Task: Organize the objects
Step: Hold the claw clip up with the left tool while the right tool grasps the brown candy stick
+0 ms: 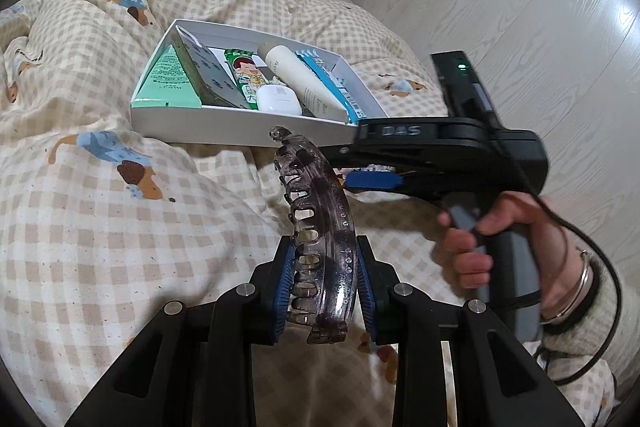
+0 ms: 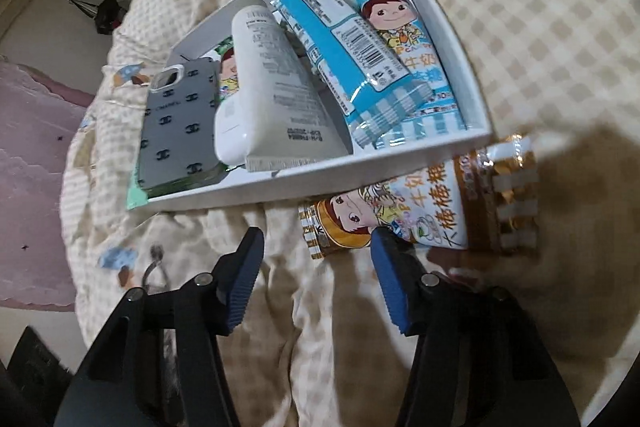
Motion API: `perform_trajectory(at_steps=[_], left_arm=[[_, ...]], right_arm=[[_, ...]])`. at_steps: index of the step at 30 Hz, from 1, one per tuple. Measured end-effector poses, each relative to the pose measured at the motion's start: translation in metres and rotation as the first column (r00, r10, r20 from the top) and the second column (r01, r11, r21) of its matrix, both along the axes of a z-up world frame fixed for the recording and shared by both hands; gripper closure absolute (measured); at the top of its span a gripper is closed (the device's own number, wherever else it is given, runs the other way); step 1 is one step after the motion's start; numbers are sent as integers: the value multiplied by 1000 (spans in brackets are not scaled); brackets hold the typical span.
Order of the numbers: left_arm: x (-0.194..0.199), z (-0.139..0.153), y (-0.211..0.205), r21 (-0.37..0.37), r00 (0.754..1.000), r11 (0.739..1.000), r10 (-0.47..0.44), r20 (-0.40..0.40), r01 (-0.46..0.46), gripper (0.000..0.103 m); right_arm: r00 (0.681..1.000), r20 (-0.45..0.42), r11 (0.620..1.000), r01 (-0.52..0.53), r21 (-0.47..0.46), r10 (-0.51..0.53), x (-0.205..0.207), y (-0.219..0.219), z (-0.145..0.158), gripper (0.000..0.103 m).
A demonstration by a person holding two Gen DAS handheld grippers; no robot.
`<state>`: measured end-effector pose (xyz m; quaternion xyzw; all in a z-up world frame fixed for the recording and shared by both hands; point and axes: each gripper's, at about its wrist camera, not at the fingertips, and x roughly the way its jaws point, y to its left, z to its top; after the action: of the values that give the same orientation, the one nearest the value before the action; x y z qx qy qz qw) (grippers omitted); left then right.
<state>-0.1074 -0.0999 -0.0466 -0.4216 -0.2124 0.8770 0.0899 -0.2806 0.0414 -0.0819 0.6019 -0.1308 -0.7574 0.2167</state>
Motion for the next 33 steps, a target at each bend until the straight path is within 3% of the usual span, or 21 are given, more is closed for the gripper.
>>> perform_trajectory(at_steps=[5, 9, 12, 13, 15, 18, 21, 25, 28, 31, 33], left_arm=[[0, -1, 0, 1, 1000, 1000, 1, 2, -1, 75], [0, -1, 0, 1, 1000, 1000, 1, 1, -1, 75], [0, -1, 0, 3, 1000, 1000, 1, -1, -1, 75], [0, -1, 1, 3, 1000, 1000, 2, 0, -2, 75], [0, -1, 1, 3, 1000, 1000, 2, -1, -2, 75], [0, 0, 1, 3, 1000, 1000, 2, -1, -2, 75], [0, 0, 1, 2, 1000, 1000, 3, 0, -3, 75], [-1, 0, 2, 1, 1000, 1000, -2, -1, 2, 75], [-1, -1, 4, -1, 1000, 1000, -5, 1, 5, 75], [-1, -1, 3, 2, 1000, 1000, -4, 0, 4, 75], [-2, -2, 2, 4, 1000, 1000, -5, 2, 5, 75]], right_arm=[[993, 18, 993, 120, 21, -120, -5, -3, -5, 47], [993, -33, 985, 117, 128, -113, 0, -16, -5, 49], [992, -87, 976, 108, 191, -93, 6, -19, -7, 65], [991, -91, 976, 112, 188, -97, 7, -16, -6, 73], [994, -64, 986, 96, 134, -88, 7, -4, -5, 77], [999, -14, 998, 53, 17, -52, 10, 17, 6, 77], [999, -46, 999, -30, -39, 29, 15, 38, 28, 77], [972, -224, 997, -58, 51, 68, 18, 79, 63, 75], [958, -272, 995, -74, 67, 89, 10, 101, 66, 72], [970, -188, 988, -157, -2, 154, -6, 104, 50, 58], [967, -185, 982, -184, -33, 175, -10, 90, 45, 56]])
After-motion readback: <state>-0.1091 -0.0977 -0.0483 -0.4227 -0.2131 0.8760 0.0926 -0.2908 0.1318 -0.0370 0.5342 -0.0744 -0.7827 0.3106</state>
